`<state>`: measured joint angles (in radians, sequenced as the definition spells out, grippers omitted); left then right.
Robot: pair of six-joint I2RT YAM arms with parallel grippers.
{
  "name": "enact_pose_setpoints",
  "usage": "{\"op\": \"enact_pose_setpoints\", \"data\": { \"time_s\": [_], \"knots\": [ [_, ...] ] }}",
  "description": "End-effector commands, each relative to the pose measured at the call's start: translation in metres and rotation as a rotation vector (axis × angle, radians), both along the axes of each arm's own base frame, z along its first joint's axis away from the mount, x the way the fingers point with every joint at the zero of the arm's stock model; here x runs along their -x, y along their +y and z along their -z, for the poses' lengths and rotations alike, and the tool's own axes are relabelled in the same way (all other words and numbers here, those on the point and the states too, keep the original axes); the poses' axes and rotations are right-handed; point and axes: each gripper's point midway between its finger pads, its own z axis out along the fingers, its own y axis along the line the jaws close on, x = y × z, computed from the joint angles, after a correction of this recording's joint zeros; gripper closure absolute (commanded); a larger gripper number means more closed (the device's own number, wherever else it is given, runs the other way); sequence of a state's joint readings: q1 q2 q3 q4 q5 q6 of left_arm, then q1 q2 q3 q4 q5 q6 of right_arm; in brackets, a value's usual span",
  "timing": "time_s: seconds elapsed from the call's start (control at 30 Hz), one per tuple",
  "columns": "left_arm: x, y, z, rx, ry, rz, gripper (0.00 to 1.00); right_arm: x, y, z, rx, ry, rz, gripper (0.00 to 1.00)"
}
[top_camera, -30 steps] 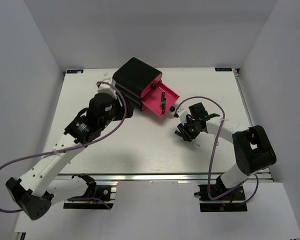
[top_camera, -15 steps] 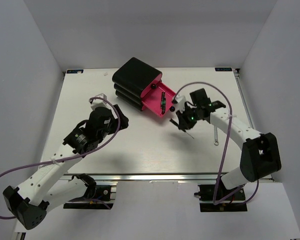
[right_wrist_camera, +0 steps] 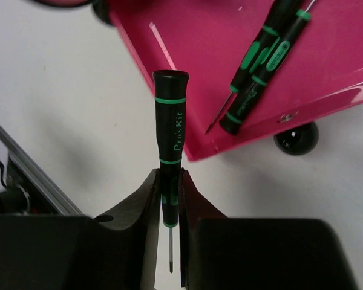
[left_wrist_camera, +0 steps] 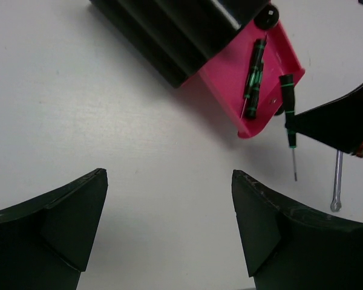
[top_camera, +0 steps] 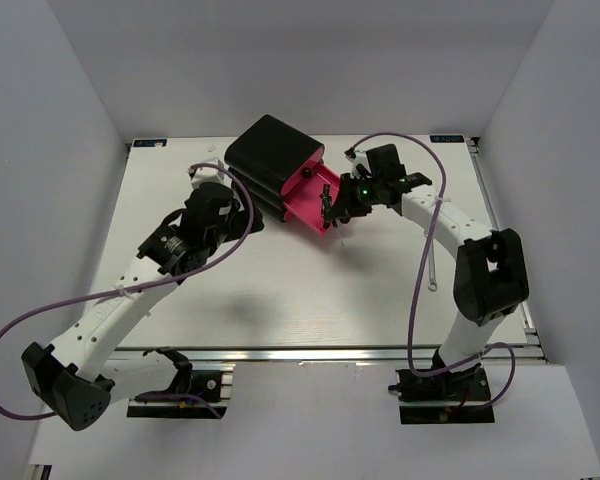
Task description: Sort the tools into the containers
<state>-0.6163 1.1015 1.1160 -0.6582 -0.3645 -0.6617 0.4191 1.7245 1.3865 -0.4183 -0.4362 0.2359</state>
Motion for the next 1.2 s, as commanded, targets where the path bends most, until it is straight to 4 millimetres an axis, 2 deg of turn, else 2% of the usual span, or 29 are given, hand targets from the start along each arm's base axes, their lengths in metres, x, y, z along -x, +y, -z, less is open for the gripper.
{"op": "enact_pose_setpoints", "data": {
  "time_s": [0.0,0.03,0.07,0.1,0.13,0.17,0.2,0.23,0.3,0.33,0.37,0.4,0.53,0.63,0.67,0.7,0.77,0.8,0.83,0.87,0.9,0.93,0.97,1.0,1.03,1.07,1.1,1.13,1.17],
  "knots": [
    [-0.022,0.007,-0.028,-0.034,-0.072,-0.025,0.07,-0.047,0.022,-0.042,-0.171,-0.044,0.182,1.00],
    [-0.031,0.010,-0.041,-0.033,-0.096,-0.036,0.07,-0.056,0.025,-0.049,-0.186,-0.058,0.198,1.00],
    [-0.041,0.009,-0.037,-0.051,-0.081,-0.032,0.07,-0.064,0.027,-0.049,-0.196,-0.044,0.229,1.00],
    [-0.048,0.010,-0.040,-0.079,-0.086,-0.021,0.07,-0.073,0.030,-0.035,-0.186,-0.021,0.239,1.00],
    [-0.060,0.018,-0.057,-0.079,-0.116,-0.039,0.07,-0.082,0.034,-0.046,-0.201,-0.038,0.244,1.00],
    [-0.074,0.017,-0.050,-0.101,-0.093,-0.031,0.07,-0.089,0.035,-0.041,-0.197,-0.029,0.258,1.00],
    [-0.086,0.030,-0.051,-0.133,-0.093,-0.044,0.06,-0.095,0.038,-0.026,-0.185,-0.008,0.262,1.00],
    [-0.096,0.034,-0.053,-0.139,-0.098,-0.047,0.06,-0.102,0.041,-0.030,-0.192,-0.020,0.269,1.00],
    [-0.121,0.039,-0.055,-0.146,-0.098,-0.021,0.06,-0.110,0.043,-0.010,-0.178,0.014,0.285,0.89],
    [-0.136,0.056,-0.056,-0.141,-0.104,-0.051,0.06,-0.113,0.044,-0.006,-0.174,0.018,0.285,0.67],
    [-0.147,0.060,-0.068,-0.130,-0.129,-0.052,0.06,-0.117,0.047,-0.007,-0.183,0.017,0.284,0.66],
    [-0.165,0.068,-0.057,-0.136,-0.112,-0.052,0.06,-0.118,0.048,0.003,-0.175,0.034,0.283,0.65],
    [-0.211,0.069,-0.066,-0.130,-0.181,-0.037,0.06,-0.121,0.044,0.013,-0.168,0.059,0.288,0.64],
    [-0.245,0.063,-0.066,-0.131,-0.206,-0.018,0.06,-0.123,0.041,0.011,-0.163,0.057,0.263,0.62],
    [-0.254,0.062,-0.065,-0.137,-0.208,-0.015,0.06,-0.120,0.041,0.004,-0.179,0.052,0.229,0.62],
    [-0.262,0.059,-0.065,-0.152,-0.212,-0.001,0.06,-0.119,0.042,-0.014,-0.198,0.015,0.197,0.62],
    [-0.283,0.056,-0.060,-0.163,-0.217,0.009,0.06,-0.110,0.041,-0.037,-0.230,-0.069,0.069,0.66],
    [-0.289,0.054,-0.058,-0.176,-0.218,0.024,0.06,-0.101,0.040,-0.059,-0.254,-0.151,-0.002,0.71],
    [-0.301,0.050,-0.050,-0.180,-0.215,0.041,0.06,-0.095,0.037,-0.067,-0.239,-0.249,-0.095,0.91],
    [-0.306,0.049,-0.045,-0.186,-0.211,0.048,0.06,-0.080,0.037,-0.089,-0.272,-0.316,-0.184,1.00],
    [-0.310,0.048,-0.039,-0.194,-0.202,0.057,0.06,-0.075,0.033,-0.089,-0.252,-0.350,-0.214,1.00],
    [-0.315,0.047,-0.041,-0.195,-0.212,0.065,0.06,-0.071,0.029,-0.079,-0.222,-0.353,-0.214,1.00],
    [-0.320,0.044,-0.025,-0.194,-0.188,0.081,0.06,-0.075,0.020,-0.075,-0.188,-0.370,-0.185,1.00],
    [-0.323,0.045,-0.020,-0.191,-0.180,0.092,0.06,-0.073,0.012,-0.079,-0.173,-0.379,-0.159,1.00],
    [-0.325,0.044,-0.014,-0.185,-0.173,0.100,0.06,-0.069,0.002,-0.060,-0.138,-0.338,-0.121,1.00],
    [-0.325,0.038,-0.010,-0.165,-0.166,0.133,0.06,-0.074,-0.013,-0.052,-0.095,-0.330,-0.052,1.00],
    [-0.324,0.029,-0.003,-0.134,-0.158,0.183,0.06,-0.071,-0.022,-0.054,-0.081,-0.333,-0.023,1.00],
    [-0.325,0.025,-0.001,-0.122,-0.160,0.203,0.06,-0.068,-0.031,-0.046,-0.052,-0.318,0.005,1.00],
    [-0.323,0.022,0.005,-0.112,-0.150,0.223,0.06,-0.068,-0.048,-0.026,0.026,-0.297,0.069,1.00]
  ]
}}
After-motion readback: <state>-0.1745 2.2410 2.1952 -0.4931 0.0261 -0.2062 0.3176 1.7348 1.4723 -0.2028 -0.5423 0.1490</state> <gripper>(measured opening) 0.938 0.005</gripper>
